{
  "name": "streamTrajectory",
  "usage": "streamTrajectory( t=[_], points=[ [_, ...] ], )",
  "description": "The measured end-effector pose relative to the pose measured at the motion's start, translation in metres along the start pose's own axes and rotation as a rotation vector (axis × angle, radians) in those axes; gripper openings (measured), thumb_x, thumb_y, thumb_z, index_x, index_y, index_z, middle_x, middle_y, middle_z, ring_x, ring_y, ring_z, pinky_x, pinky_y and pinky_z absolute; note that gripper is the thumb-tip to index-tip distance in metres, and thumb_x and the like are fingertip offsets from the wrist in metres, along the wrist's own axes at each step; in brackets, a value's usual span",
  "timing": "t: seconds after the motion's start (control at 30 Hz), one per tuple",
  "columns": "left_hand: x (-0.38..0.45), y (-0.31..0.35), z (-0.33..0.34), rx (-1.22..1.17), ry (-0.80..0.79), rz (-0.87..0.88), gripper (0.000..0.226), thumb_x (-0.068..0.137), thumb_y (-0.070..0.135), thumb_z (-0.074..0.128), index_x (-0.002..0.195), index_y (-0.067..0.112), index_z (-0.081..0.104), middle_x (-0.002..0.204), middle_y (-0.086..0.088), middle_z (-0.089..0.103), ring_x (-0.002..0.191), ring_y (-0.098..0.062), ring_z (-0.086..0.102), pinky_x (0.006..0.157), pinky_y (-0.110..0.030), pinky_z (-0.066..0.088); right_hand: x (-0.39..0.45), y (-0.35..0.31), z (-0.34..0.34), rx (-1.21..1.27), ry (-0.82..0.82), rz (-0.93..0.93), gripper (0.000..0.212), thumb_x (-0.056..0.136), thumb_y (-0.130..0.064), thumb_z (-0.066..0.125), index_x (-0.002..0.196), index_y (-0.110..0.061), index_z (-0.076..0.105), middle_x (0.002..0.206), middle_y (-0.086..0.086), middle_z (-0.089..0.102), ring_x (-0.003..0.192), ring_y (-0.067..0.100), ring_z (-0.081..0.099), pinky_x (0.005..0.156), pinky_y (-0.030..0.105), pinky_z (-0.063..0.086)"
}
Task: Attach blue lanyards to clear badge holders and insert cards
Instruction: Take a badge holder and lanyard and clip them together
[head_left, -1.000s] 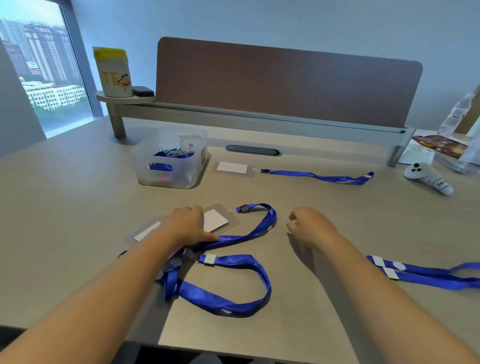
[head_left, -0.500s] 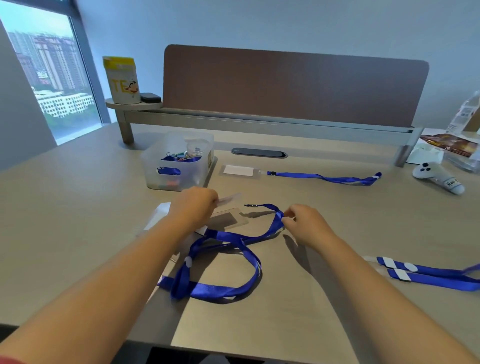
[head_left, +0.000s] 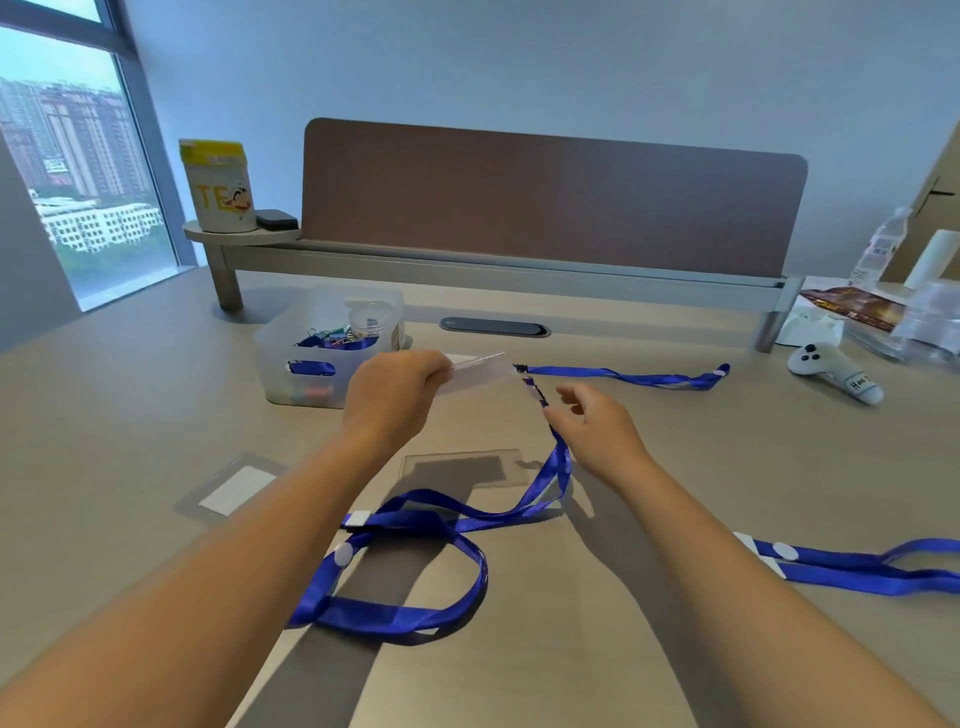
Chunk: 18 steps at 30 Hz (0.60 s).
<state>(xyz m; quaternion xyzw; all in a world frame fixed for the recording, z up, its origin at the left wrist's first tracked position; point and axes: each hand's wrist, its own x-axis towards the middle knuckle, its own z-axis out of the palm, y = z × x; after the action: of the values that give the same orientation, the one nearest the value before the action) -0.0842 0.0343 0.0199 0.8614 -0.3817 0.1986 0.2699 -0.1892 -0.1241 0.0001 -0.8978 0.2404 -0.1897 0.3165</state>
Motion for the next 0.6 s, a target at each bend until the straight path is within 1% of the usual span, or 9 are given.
streamTrajectory(
  t=[0.1,0.17,0.23,0.3,0.37,0.4,0.47,0.5,0.6],
  points=[
    [0.005,0.007,-0.003,-0.046,0.023,0.079,0.028,0.092,0.017,0.045,0.11,0.006,0.063,0.11,-0.015,0.069,0.099,-0.032,0.062,0.084,-0.035,0.048,0.001,-0.006,-0.004,0.02,-0.022,-0.053,0.053,0.091,-0.025,0.052,0.14,-0.013,0.036,0.144,0.006,0.044,0.131,0.02,0.042,0.105,0.033,0.036],
    [0.004,0.009,-0.004,-0.066,0.03,0.125,0.027,0.091,0.015,0.046,0.107,0.004,0.064,0.108,-0.016,0.069,0.098,-0.032,0.062,0.084,-0.035,0.049,0.001,-0.009,-0.003,0.046,-0.011,-0.078,0.05,0.09,-0.024,0.052,0.137,-0.013,0.04,0.138,0.007,0.05,0.125,0.02,0.047,0.099,0.031,0.04],
    [0.002,0.009,-0.004,-0.078,0.052,0.17,0.024,0.09,0.012,0.048,0.103,0.001,0.065,0.104,-0.018,0.071,0.094,-0.034,0.063,0.082,-0.035,0.049,-0.001,-0.012,-0.002,0.088,0.035,-0.1,0.036,0.092,-0.02,0.05,0.126,-0.008,0.052,0.124,0.011,0.06,0.107,0.019,0.056,0.086,0.026,0.042],
    [0.0,0.007,-0.003,-0.085,0.077,0.187,0.022,0.089,0.009,0.05,0.1,-0.001,0.066,0.101,-0.02,0.071,0.092,-0.035,0.064,0.078,-0.03,0.046,-0.004,-0.013,-0.002,0.106,0.074,-0.113,0.026,0.093,-0.017,0.047,0.111,-0.004,0.06,0.107,0.014,0.066,0.091,0.021,0.059,0.079,0.028,0.046],
    [-0.003,0.003,-0.001,-0.069,0.06,0.171,0.021,0.088,0.009,0.051,0.1,-0.001,0.066,0.101,-0.02,0.071,0.093,-0.033,0.063,0.077,-0.026,0.041,-0.005,-0.014,-0.002,0.149,0.079,-0.097,0.023,0.093,-0.016,0.047,0.106,-0.003,0.062,0.094,0.012,0.066,0.082,0.022,0.061,0.078,0.034,0.053],
    [-0.006,0.001,0.0,-0.053,0.033,0.163,0.021,0.088,0.009,0.052,0.1,0.0,0.066,0.101,-0.019,0.071,0.093,-0.032,0.063,0.077,-0.026,0.041,-0.005,-0.015,-0.002,0.19,0.068,-0.08,0.023,0.092,-0.016,0.049,0.105,-0.002,0.061,0.086,0.008,0.063,0.074,0.018,0.059,0.072,0.032,0.054],
    [-0.012,-0.002,0.002,-0.022,0.003,0.164,0.018,0.086,0.008,0.055,0.095,-0.001,0.067,0.097,-0.019,0.071,0.089,-0.032,0.064,0.075,-0.028,0.045,-0.003,-0.018,-0.005,0.253,0.006,-0.031,0.022,0.091,-0.018,0.052,0.103,-0.002,0.061,0.074,-0.003,0.055,0.062,0.008,0.049,0.058,0.02,0.046],
    [-0.015,-0.003,0.003,-0.005,0.0,0.171,0.015,0.084,0.006,0.058,0.091,-0.002,0.068,0.092,-0.02,0.072,0.085,-0.034,0.065,0.074,-0.03,0.048,-0.003,-0.02,-0.007,0.263,-0.048,0.005,0.022,0.09,-0.021,0.054,0.102,-0.003,0.061,0.07,-0.005,0.051,0.06,0.007,0.045,0.056,0.018,0.04],
    [-0.02,-0.01,0.007,0.049,0.053,0.199,0.004,0.075,0.0,0.066,0.077,-0.002,0.069,0.073,-0.019,0.073,0.065,-0.033,0.068,0.062,-0.035,0.056,-0.005,-0.023,-0.009,0.284,-0.234,0.121,0.029,0.091,-0.03,0.05,0.099,-0.005,0.062,0.063,-0.002,0.042,0.054,0.011,0.034,0.052,0.021,0.034]
  ],
)
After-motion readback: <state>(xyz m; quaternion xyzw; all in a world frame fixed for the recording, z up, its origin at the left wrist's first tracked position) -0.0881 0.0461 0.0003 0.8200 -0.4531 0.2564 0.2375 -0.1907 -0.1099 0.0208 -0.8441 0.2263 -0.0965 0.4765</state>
